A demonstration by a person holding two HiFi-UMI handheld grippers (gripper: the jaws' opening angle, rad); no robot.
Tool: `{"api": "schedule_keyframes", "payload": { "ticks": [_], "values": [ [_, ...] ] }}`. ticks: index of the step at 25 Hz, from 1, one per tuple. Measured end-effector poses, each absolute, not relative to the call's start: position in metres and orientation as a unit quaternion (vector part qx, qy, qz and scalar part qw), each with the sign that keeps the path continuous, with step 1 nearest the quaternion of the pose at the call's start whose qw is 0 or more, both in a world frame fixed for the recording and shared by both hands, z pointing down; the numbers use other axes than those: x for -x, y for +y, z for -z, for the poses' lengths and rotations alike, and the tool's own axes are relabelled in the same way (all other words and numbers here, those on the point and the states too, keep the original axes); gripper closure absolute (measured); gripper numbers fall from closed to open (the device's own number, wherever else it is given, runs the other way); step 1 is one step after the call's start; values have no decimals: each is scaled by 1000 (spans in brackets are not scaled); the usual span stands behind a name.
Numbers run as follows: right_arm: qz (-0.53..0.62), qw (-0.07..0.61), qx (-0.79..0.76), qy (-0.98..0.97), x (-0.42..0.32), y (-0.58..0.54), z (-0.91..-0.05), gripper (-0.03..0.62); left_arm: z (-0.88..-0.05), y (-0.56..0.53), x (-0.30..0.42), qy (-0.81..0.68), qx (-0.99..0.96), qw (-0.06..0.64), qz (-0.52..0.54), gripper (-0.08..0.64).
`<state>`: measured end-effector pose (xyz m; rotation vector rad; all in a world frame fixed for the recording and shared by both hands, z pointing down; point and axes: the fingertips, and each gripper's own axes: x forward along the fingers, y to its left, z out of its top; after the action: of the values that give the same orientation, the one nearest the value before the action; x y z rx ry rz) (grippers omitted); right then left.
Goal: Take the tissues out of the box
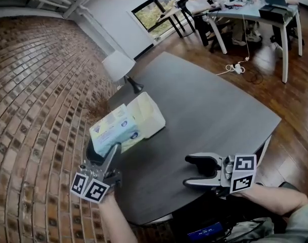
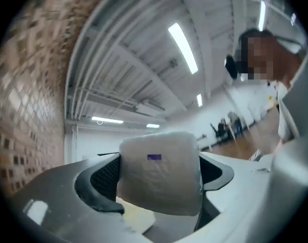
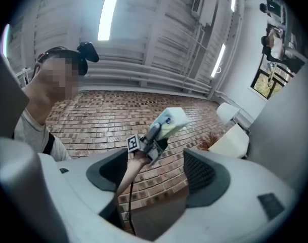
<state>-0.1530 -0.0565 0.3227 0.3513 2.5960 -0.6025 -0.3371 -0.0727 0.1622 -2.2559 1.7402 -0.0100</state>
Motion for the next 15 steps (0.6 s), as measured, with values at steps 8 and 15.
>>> {"api": "schedule_keyframes", "payload": {
  "ticks": [8,15],
  "values": [
    [233,228,-130,936,153,-56,-326,235,-226,22,285,476,788,-5,-390,109],
    [229,229,-129,937,155,-49,-321,235,-228,4,288,489,772,-3,-406,114]
  ]
}}
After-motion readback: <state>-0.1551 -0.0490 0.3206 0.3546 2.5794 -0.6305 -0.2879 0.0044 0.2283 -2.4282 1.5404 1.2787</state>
